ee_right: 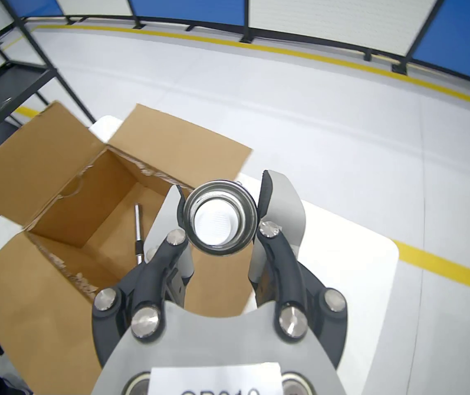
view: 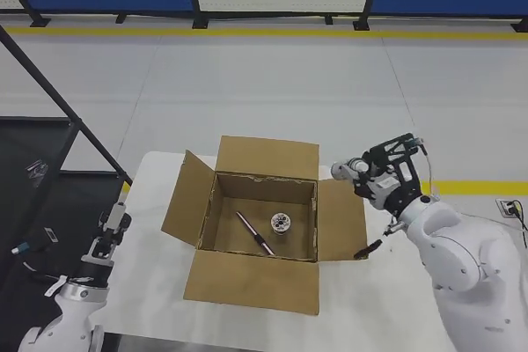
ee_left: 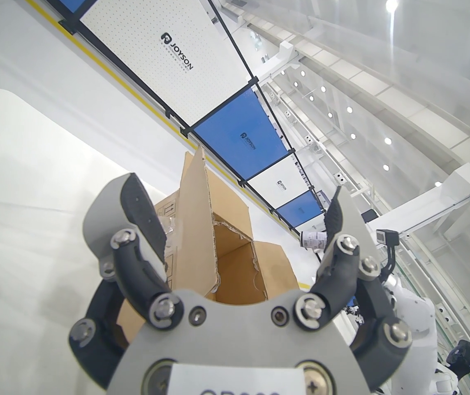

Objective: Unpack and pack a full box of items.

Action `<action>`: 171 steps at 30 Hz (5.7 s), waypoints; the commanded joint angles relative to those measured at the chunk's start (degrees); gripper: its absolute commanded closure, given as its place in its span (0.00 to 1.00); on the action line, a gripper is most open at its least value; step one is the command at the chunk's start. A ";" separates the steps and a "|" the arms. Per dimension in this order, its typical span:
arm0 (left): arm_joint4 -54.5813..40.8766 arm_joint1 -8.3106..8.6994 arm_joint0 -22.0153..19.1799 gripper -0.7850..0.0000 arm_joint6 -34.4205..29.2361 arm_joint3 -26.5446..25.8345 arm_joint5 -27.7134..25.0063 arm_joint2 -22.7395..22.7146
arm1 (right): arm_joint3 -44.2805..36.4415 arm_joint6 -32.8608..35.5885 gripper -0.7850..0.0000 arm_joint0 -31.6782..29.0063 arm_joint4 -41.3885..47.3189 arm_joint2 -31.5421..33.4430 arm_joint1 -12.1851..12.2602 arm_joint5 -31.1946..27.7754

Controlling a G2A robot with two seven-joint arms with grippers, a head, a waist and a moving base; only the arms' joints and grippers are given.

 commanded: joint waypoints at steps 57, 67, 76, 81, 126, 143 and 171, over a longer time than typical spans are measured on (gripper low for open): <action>2.14 0.46 -1.40 0.00 -13.42 -2.35 -3.07 5.21 | 2.82 -3.16 0.00 -1.03 4.34 -3.66 -7.72 2.69; 5.50 0.67 -4.99 0.00 -17.89 -2.00 -2.05 10.43 | 7.29 10.51 0.00 -4.99 23.81 21.18 -4.39 -4.73; 8.37 0.49 -10.42 0.00 -20.14 2.52 0.21 17.05 | 27.13 24.18 0.00 0.09 33.26 23.66 -2.44 -7.87; 9.55 0.39 -11.81 0.00 -20.16 4.53 0.94 19.38 | 37.46 30.66 0.00 4.43 45.54 20.97 -2.13 -14.42; 9.92 -0.84 -16.68 0.00 -12.30 11.63 10.60 26.19 | 38.22 2.63 0.00 8.20 39.85 -11.34 -3.80 -21.79; -4.80 1.83 -5.24 0.00 -24.31 1.64 2.62 3.94 | 31.30 2.16 0.00 6.51 39.95 -6.41 -2.13 -21.45; -32.97 5.79 -2.78 0.00 -70.26 13.58 1.31 2.11 | 61.81 -37.77 0.00 18.27 37.11 -12.53 -7.05 -10.91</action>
